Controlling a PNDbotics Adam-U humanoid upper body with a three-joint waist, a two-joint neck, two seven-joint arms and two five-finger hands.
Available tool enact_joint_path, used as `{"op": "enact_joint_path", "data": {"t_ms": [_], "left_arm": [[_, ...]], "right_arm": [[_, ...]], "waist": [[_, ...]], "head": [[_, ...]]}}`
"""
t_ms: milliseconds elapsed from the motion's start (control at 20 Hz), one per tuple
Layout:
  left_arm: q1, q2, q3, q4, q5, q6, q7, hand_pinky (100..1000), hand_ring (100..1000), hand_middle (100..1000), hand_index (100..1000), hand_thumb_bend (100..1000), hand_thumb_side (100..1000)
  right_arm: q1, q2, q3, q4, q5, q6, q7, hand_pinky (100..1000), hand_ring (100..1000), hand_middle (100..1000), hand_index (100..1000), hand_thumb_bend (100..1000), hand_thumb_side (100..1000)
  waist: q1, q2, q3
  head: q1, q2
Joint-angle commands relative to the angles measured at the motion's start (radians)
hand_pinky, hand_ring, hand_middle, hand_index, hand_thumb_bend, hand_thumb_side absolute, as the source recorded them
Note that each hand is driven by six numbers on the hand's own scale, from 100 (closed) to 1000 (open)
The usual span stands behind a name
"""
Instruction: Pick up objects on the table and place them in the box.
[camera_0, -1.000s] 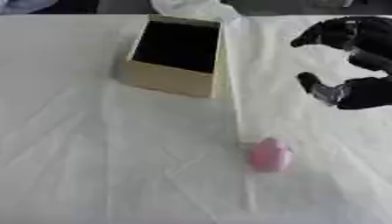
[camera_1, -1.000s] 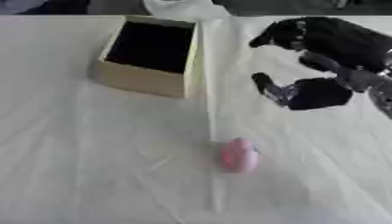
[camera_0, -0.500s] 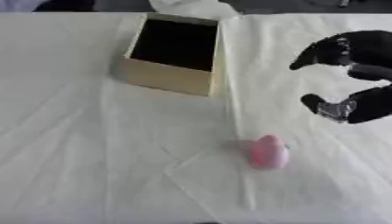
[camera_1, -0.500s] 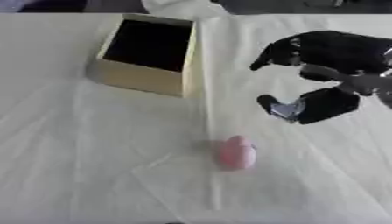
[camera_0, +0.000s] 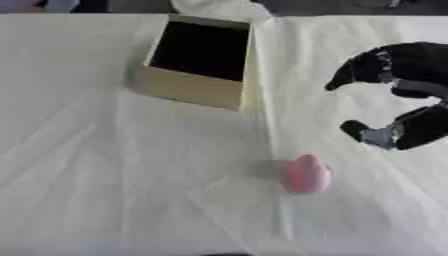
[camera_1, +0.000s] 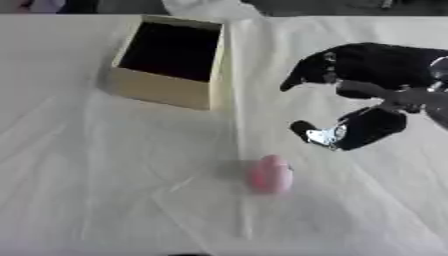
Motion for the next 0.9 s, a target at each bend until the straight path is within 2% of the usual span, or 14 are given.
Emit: {"op": "enact_joint_path", "data": {"t_ms": [50,200,300,400,600,900], "left_arm": [[-0.017,0.035,-0.002,-0.019,0.002,0.000,-0.007,754,759,714,866,682,856],[-0.017,0.035,-0.003,-0.019,0.005,0.000,-0.010,754,758,715,866,682,855],[-0.018,0.035,-0.004,-0.019,0.005,0.000,-0.010,753,758,715,866,682,855],[-0.018,0.034,-0.004,-0.019,0.006,-0.001,-0.010,753,758,716,866,681,853],[-0.019,0.032,-0.003,-0.019,0.007,0.000,-0.010,752,771,716,866,680,853],[-0.021,0.027,-0.005,-0.019,0.010,0.000,-0.011,750,775,716,865,677,851]], "right_arm": [[-0.013,0.004,0.030,-0.014,-0.017,-0.003,0.030,861,845,776,901,140,478],[-0.034,0.032,0.091,-0.014,-0.013,0.031,0.072,860,848,782,910,148,468],[-0.048,0.048,0.111,-0.014,-0.008,0.054,0.102,860,851,783,915,138,451],[-0.056,0.062,0.114,-0.014,0.000,0.074,0.134,860,852,787,921,100,505],[-0.057,0.085,0.122,-0.014,0.006,0.100,0.195,863,859,801,946,110,579],[-0.055,0.100,0.119,-0.014,0.044,0.107,0.215,861,859,798,945,116,564]], "waist": [[0.001,-0.016,0.007],[0.001,-0.014,0.007],[0.001,-0.010,0.006],[0.002,-0.005,0.005],[0.002,0.005,0.004],[0.002,0.014,0.002]], "head": [[-0.016,0.019],[-0.023,0.028],[-0.027,0.030],[-0.030,0.030],[-0.033,0.030],[-0.032,0.030]]}}
